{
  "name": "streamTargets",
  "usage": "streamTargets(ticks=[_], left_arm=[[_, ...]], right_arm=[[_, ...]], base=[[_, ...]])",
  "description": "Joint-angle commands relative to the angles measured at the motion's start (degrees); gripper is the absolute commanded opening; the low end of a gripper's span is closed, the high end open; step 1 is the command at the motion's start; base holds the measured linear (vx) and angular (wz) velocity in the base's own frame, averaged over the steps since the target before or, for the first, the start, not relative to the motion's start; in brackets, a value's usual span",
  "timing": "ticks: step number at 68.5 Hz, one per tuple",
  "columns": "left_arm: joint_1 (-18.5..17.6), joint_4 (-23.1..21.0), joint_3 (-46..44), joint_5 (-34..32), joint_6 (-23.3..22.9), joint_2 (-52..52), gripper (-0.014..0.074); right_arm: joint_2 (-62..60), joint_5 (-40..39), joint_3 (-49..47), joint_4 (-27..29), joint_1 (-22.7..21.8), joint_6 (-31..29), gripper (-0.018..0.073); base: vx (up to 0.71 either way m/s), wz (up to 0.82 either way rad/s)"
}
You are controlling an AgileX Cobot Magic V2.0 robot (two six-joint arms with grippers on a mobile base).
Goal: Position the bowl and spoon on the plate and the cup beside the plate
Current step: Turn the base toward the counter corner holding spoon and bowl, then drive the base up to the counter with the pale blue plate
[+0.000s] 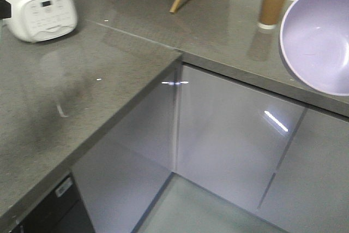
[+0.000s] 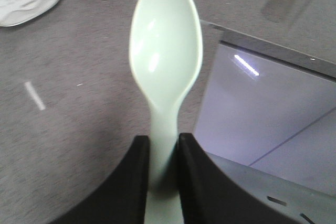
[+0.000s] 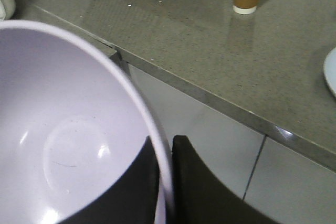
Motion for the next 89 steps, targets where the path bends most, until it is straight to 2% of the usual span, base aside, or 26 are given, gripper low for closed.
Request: streamTargets(ticks=[1,89], left_arm=[[-0.2,-1.8,-1.4,-3.1,0.1,-1.6,-0.0007],[-0.2,-1.8,-1.4,-3.1,0.1,-1.6,-0.0007]], right_arm=[[-0.8,-3.9,-1.5,0.9,0.1,-0.5,-0.0011],[-0.8,-3.9,-1.5,0.9,0.1,-0.5,-0.0010]], base=[[-0.02,-0.51],[-0.03,-0.35]])
